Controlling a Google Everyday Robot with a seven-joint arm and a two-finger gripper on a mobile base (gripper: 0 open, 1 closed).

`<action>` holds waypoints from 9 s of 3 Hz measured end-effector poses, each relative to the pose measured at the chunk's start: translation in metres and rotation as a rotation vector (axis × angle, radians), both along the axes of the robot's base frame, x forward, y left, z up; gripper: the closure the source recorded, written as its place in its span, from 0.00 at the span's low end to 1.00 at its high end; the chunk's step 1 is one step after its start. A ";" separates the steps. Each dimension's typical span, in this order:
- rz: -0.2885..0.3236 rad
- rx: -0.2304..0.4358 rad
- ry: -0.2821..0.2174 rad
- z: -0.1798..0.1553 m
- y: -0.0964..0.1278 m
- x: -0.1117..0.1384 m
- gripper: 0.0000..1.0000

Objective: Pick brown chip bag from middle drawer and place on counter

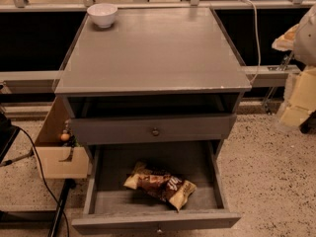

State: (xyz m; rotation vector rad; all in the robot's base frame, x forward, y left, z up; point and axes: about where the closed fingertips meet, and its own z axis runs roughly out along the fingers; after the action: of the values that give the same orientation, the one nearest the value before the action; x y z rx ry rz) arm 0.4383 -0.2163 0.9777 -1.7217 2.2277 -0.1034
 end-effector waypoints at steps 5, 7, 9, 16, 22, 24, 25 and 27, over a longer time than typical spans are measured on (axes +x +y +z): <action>-0.030 0.149 0.037 -0.109 0.007 -0.003 0.00; -0.031 0.320 0.053 -0.197 0.016 0.003 0.00; -0.037 0.308 0.082 -0.226 0.019 0.000 0.00; 0.105 0.374 0.083 -0.417 0.085 0.012 0.00; 0.112 0.419 0.141 -0.541 0.155 0.076 0.00; 0.108 0.446 0.185 -0.560 0.181 0.074 0.00; 0.093 0.453 0.197 -0.569 0.185 0.077 0.00; 0.068 0.452 0.204 -0.580 0.182 0.080 0.23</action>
Offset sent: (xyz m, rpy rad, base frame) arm 0.0027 0.0014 -0.0334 0.0268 0.0430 -0.0065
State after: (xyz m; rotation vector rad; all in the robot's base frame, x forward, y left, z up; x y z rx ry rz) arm 0.5186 -0.0343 0.3979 -1.6044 2.1099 0.5706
